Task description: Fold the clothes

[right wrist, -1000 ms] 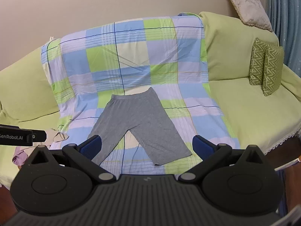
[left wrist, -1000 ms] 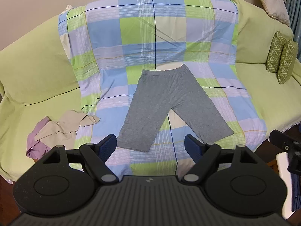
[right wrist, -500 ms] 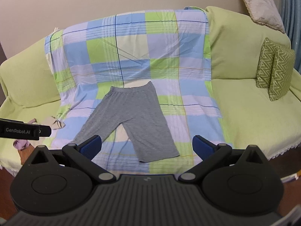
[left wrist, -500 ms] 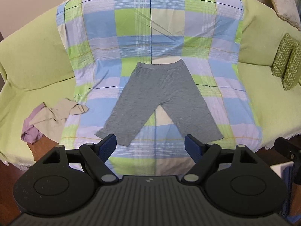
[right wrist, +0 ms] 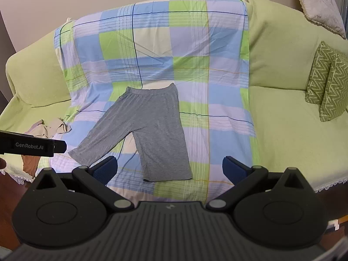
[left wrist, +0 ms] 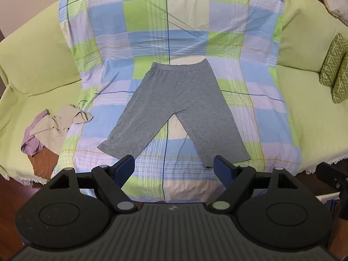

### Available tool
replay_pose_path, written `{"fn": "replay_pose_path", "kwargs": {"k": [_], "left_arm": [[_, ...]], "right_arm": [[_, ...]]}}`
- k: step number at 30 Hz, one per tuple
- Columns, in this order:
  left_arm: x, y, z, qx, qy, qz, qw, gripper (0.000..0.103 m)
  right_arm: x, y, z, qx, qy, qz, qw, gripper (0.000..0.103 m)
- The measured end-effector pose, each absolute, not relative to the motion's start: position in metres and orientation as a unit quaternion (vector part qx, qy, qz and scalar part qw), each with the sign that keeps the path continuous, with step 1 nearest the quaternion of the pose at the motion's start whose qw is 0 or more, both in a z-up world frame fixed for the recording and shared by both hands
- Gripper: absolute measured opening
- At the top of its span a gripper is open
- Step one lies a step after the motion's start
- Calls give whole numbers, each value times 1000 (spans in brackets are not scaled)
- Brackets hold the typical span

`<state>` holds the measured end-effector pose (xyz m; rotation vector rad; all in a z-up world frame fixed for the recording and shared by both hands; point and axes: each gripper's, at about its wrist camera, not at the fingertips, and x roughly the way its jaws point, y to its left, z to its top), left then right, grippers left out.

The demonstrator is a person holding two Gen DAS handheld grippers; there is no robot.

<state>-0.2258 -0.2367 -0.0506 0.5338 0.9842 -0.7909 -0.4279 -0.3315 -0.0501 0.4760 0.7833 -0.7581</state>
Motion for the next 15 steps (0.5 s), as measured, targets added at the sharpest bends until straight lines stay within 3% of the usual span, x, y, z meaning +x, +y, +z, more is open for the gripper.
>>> {"fn": "replay_pose_path", "kwargs": {"k": [15], "left_arm": [[-197, -262, -121, 315, 479, -380, 726, 85]], "right_arm": [[-427, -400, -96, 360, 344, -374, 782, 101]]}}
